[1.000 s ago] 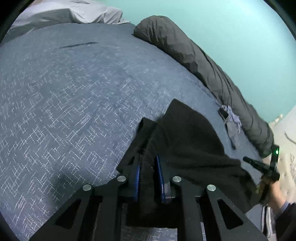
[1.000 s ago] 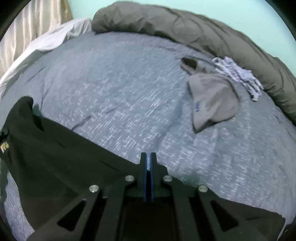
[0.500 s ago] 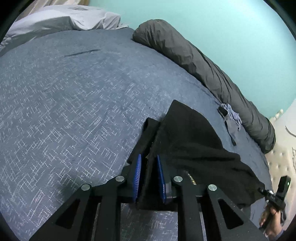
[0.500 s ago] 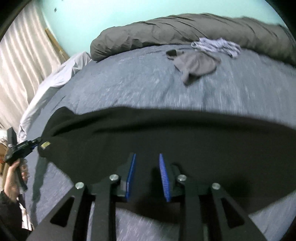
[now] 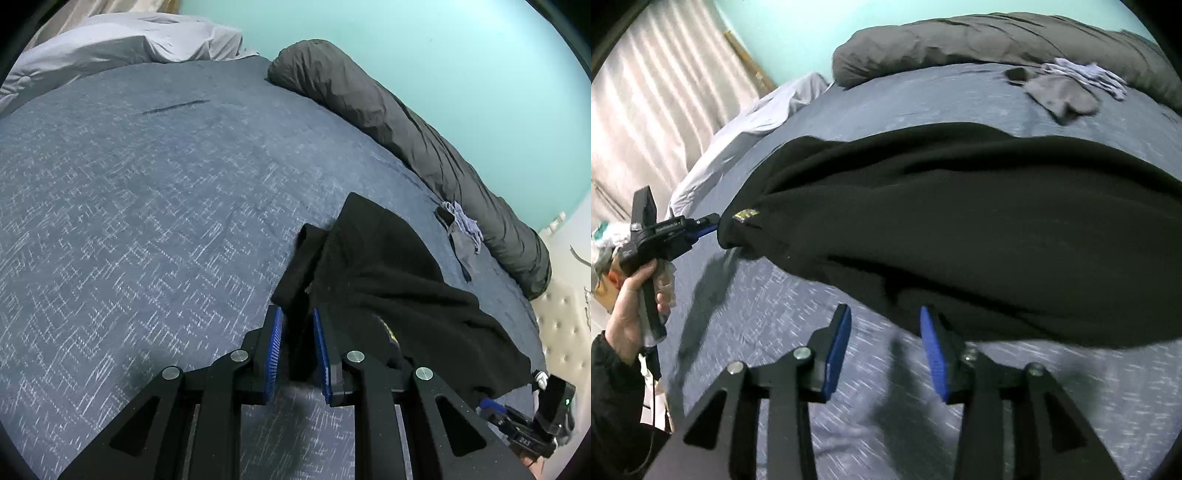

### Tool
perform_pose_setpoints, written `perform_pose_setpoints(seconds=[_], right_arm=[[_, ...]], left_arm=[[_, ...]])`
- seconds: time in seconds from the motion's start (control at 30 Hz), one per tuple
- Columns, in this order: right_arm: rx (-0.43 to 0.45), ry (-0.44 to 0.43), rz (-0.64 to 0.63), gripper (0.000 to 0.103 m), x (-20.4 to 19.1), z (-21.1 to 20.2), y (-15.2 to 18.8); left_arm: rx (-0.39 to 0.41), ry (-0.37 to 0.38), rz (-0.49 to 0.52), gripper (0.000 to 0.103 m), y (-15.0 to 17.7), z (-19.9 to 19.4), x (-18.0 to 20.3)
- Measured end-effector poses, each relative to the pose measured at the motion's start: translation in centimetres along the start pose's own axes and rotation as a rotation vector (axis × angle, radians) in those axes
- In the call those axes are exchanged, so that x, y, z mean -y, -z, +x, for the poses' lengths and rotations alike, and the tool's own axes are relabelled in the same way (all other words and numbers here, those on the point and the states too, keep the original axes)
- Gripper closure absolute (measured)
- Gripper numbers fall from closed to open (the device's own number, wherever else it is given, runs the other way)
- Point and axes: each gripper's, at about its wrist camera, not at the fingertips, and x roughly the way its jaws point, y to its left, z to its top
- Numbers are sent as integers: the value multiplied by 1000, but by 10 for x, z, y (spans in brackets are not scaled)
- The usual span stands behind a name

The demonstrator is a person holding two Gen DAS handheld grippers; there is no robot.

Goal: Fold clothes

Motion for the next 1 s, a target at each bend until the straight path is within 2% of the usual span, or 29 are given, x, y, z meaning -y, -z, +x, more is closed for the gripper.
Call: perform_pose_setpoints(seconds=[0.27,0.33,0.4,0.47,0.77,0.83,0.97,1.0], right_arm=[[13,-22,78,61,1,37,-15],[9,-21,67,70,-1,40,-16],[8,-15,39,92,-4,37,-13],[11,-16,14,98,-7,32,-9],[-1,-20,-76,99,-19,11,32],[-12,-15,-83,99,-18,11,36],[5,-16,-76,99,-17,11,26],[8,-17,-71,98,-17,12,22]], left_arm=[[6,13,-3,84,2,-5,-6],[6,17,-9,84,1,-5,-8],[5,19,-11,84,1,-5,-9],[6,20,-12,84,1,-6,-9],[-15,43,-1,83,2,-4,-5],[-23,52,2,71,2,-1,-4],[-35,90,7,66,2,3,0],[-36,99,12,62,2,4,3]])
